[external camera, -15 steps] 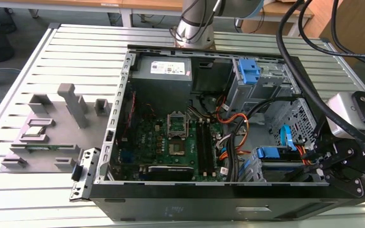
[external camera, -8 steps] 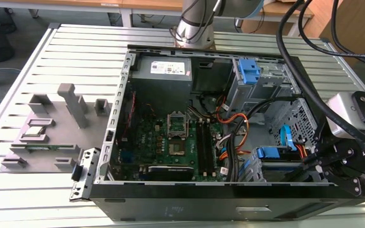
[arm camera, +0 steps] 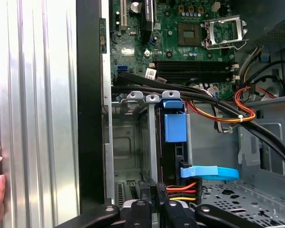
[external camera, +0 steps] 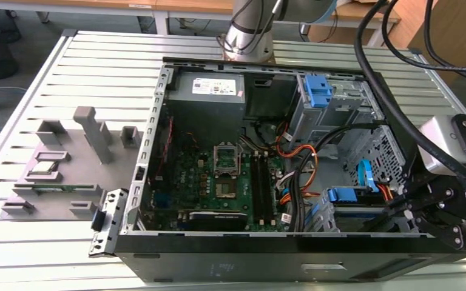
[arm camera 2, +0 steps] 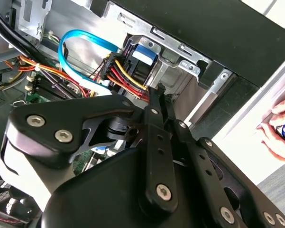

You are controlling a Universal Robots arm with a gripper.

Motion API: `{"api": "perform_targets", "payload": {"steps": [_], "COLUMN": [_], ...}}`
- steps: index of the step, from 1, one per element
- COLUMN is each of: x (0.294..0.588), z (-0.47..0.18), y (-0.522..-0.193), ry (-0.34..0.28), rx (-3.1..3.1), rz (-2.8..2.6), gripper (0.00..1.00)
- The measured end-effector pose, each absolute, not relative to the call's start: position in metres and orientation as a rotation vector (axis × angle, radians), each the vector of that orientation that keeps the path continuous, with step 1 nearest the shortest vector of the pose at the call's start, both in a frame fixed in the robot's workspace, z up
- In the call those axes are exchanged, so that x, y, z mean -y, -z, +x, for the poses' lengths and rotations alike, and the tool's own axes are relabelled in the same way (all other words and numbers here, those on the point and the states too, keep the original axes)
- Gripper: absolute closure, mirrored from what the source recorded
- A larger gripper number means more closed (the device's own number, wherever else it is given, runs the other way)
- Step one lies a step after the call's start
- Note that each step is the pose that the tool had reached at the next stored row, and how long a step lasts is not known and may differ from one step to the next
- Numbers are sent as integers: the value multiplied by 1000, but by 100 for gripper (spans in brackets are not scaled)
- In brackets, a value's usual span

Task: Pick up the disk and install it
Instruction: 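Insert the second disk wire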

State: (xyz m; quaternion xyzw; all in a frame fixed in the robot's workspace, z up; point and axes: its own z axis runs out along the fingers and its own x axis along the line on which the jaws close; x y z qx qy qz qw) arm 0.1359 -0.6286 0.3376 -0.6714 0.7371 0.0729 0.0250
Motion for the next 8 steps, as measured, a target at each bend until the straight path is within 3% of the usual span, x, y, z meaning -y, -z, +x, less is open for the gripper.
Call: {"api": "perform_targets", "payload": {"steps": [8], "x": [629], "z": [134], "y": [-340], "ry": [-221], "rx": [-2261], "rz": [-2067], "gripper": [84]}}
